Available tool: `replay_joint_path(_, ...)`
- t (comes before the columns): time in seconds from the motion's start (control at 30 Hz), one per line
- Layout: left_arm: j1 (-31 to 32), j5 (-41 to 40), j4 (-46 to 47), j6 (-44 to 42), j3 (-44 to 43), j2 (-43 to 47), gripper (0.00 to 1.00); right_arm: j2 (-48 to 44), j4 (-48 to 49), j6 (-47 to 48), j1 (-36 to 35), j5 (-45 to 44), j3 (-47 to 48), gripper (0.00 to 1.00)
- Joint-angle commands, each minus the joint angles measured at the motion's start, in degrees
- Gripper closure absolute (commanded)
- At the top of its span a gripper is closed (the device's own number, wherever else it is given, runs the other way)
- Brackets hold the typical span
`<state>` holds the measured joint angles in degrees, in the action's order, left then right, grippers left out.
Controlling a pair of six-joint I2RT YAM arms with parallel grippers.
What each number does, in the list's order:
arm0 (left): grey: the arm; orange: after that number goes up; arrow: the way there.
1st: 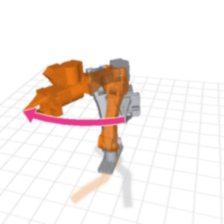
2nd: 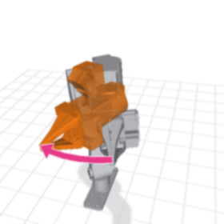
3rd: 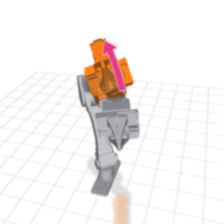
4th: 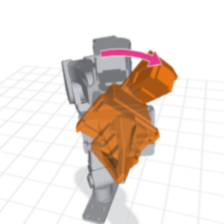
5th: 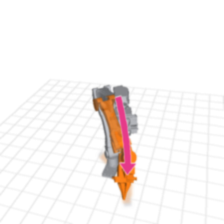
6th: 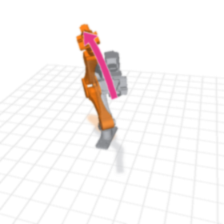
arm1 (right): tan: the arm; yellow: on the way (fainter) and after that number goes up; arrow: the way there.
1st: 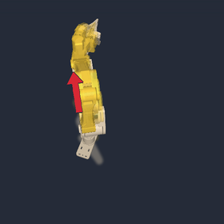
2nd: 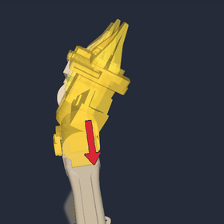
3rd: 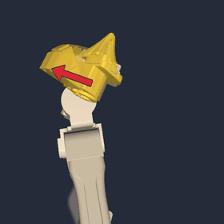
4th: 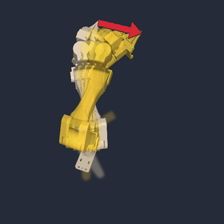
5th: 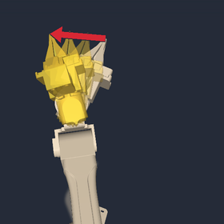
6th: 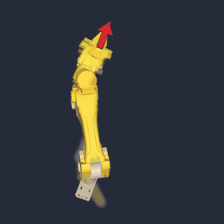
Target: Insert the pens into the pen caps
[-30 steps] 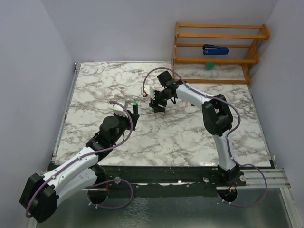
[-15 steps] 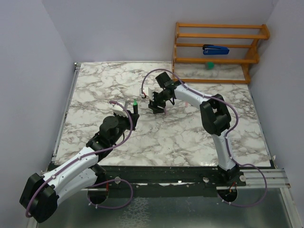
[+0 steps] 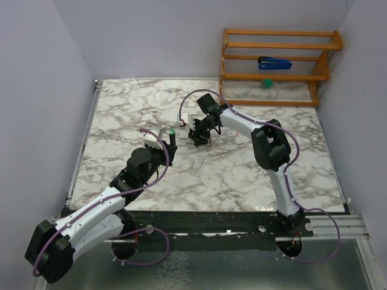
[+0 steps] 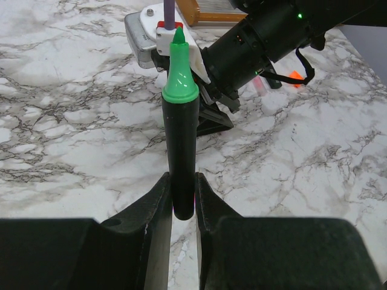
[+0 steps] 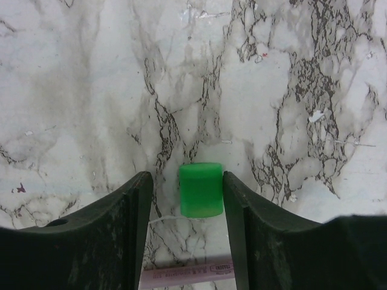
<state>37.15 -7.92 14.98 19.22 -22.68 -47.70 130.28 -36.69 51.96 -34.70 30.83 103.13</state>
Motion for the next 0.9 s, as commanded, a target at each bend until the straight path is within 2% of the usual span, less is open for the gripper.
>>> replay_joint_path(0.0, 0.21, 0.89, 1.10, -0.15, 0.63, 0.24, 1.00, 1.94, -2.81, 0.33, -0.41, 1.43, 2.18, 0.47)
replay_joint_path(0.43, 0.21, 0.80, 0.93, 0.02, 0.81, 0.85, 1.00, 2.33, -3.12, -0.19, -0.38, 0.43, 0.78, 0.65)
replay_joint_path(0.87, 0.21, 0.54, 0.88, 0.02, 0.78, 0.19, 1.00, 2.36, 0.24, -1.62, -0.38, -0.68, -0.68, 0.92)
